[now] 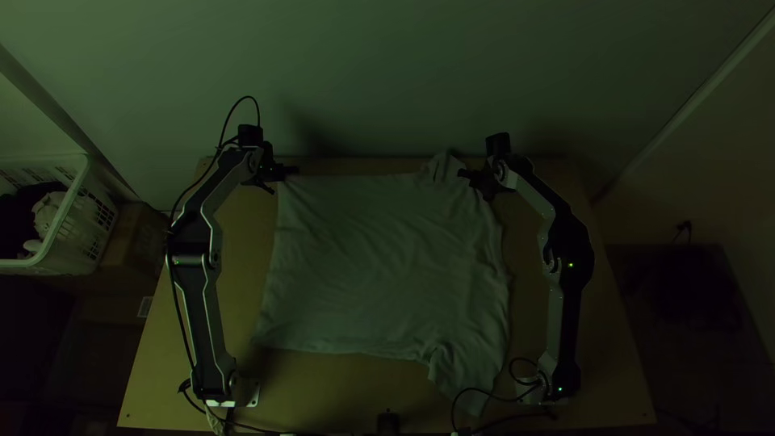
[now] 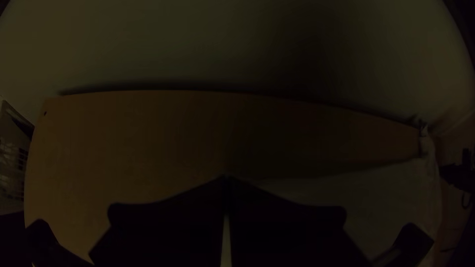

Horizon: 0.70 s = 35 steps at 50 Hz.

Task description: Fold the t-shirt

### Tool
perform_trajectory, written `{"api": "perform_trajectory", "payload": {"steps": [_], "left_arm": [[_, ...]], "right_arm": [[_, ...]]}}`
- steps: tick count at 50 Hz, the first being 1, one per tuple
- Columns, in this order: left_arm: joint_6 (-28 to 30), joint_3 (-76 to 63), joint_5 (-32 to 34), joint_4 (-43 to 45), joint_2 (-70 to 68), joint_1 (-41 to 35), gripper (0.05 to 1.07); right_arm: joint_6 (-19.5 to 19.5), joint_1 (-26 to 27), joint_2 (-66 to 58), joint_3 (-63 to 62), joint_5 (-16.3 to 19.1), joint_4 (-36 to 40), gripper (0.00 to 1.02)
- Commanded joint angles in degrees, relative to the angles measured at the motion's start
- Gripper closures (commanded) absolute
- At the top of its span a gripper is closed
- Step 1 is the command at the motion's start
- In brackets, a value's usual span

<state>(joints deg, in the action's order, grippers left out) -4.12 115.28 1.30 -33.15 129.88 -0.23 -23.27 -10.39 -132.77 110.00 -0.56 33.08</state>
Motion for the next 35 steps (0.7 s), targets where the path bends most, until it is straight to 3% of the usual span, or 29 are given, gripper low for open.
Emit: {"api": "perform_trajectory", "payload": {"steps": [1, 35], "left_arm": [[-1.07, -2.26, 0.37, 0.27, -3.67, 0.84, 1.05], [-1.59, -12.36, 1.86, 3.09, -9.91, 3.22, 1.05]], "right_arm": [[0.85, -0.33, -0.12, 0.92, -0.67, -0.65, 1.00], [4.90, 3.27, 8.93, -8.57, -1.64, -1.88, 1.00]]}}
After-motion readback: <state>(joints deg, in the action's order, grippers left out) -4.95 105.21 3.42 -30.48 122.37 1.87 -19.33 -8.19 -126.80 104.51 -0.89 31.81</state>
